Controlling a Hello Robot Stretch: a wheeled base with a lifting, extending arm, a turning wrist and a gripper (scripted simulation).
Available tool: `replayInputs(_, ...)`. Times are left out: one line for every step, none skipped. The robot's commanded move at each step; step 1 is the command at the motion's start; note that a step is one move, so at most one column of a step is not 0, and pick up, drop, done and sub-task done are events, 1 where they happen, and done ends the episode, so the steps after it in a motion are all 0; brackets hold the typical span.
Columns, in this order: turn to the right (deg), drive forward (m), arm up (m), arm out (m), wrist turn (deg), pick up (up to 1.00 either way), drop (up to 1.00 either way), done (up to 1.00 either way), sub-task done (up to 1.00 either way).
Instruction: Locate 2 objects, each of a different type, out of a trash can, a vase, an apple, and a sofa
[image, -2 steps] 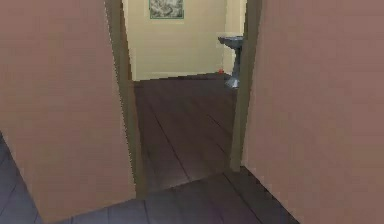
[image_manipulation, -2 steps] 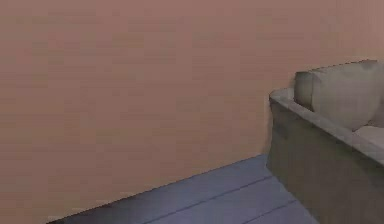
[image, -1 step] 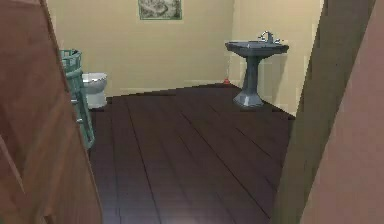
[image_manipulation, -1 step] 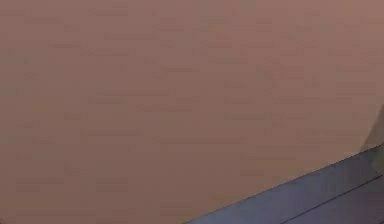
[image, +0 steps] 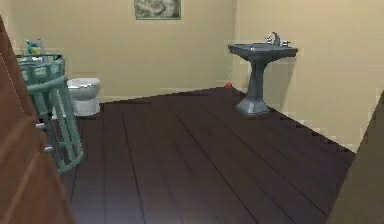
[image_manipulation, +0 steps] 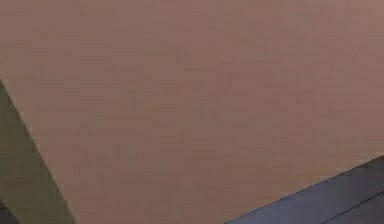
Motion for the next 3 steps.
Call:
replayInputs(-3.0,0.00,0.00,0.00,0.0,0.00,0.00,0.00,0.00)
replayInputs(0.0,0.90,0.00,0.00,0.0,0.00,0.00,0.00,0.00)
replayInputs(-18.0,0.00,0.00,0.00,0.0,0.00,0.00,0.00,0.00)
